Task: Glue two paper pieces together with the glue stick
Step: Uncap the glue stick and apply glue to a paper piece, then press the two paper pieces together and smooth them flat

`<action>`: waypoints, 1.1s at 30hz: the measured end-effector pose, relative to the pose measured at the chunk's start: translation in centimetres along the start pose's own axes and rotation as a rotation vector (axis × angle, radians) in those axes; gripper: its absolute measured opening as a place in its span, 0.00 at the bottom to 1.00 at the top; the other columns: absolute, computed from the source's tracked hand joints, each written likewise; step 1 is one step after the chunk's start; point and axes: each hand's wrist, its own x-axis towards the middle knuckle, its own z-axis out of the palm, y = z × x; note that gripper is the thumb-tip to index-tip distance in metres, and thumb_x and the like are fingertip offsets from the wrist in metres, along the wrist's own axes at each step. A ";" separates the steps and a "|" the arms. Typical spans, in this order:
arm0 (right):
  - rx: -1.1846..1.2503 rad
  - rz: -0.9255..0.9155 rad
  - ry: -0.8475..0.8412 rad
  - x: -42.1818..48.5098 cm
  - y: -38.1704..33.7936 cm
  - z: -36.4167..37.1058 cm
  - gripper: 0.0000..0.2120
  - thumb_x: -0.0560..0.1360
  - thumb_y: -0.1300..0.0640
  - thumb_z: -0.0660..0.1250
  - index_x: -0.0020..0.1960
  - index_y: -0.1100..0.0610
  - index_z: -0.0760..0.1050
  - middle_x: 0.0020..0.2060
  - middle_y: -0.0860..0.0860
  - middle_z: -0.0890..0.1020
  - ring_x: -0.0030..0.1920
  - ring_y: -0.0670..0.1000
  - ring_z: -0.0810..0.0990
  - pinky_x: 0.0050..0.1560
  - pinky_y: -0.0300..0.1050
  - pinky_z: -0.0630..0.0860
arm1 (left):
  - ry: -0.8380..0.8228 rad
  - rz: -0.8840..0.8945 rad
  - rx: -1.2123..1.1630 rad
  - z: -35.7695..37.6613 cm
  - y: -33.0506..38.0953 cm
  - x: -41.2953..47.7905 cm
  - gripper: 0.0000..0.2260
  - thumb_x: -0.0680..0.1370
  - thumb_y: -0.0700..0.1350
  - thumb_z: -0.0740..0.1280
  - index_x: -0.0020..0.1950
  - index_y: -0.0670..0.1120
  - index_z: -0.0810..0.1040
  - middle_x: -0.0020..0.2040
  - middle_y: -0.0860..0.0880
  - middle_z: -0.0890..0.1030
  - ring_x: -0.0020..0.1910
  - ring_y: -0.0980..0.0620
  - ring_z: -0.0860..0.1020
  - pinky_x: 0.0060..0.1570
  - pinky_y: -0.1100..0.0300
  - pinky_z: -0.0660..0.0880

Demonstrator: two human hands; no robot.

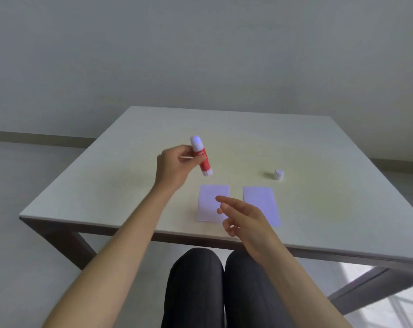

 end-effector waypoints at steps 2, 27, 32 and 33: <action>-0.081 -0.031 0.006 -0.2 -0.2 -0.2 0.08 0.75 0.59 0.67 0.52 0.52 0.82 0.40 0.49 0.79 0.29 0.47 0.71 0.34 0.38 0.69 | 0.027 -0.011 0.129 -0.3 -0.5 2.0 0.02 0.69 0.50 0.70 0.37 0.55 0.82 0.34 0.62 0.82 0.34 0.71 0.78 0.34 0.70 0.69; -1.635 -0.824 0.158 -0.5 3.4 2.2 0.13 0.52 0.63 0.74 0.27 0.55 0.70 0.27 0.48 0.73 0.28 0.51 0.70 0.27 0.42 0.63 | 0.197 -0.054 0.206 0.6 -6.8 2.3 0.34 0.70 0.52 0.73 0.72 0.47 0.63 0.56 0.53 0.73 0.50 0.53 0.72 0.51 0.58 0.70; -1.063 -0.680 0.487 -0.6 0.8 0.0 0.05 0.67 0.67 0.69 0.36 0.59 0.76 0.31 0.50 0.78 0.29 0.52 0.75 0.29 0.42 0.71 | 0.346 0.038 0.008 0.6 -5.3 -3.1 0.06 0.74 0.47 0.67 0.50 0.52 0.76 0.40 0.55 0.79 0.36 0.62 0.75 0.39 0.64 0.70; -0.888 -0.616 0.550 -0.3 -0.2 -0.8 0.04 0.71 0.65 0.68 0.38 0.58 0.77 0.33 0.48 0.79 0.31 0.49 0.75 0.34 0.39 0.72 | 0.243 0.035 -0.009 1.1 -5.0 -4.3 0.02 0.74 0.46 0.67 0.45 0.52 0.77 0.36 0.56 0.79 0.34 0.62 0.76 0.38 0.66 0.71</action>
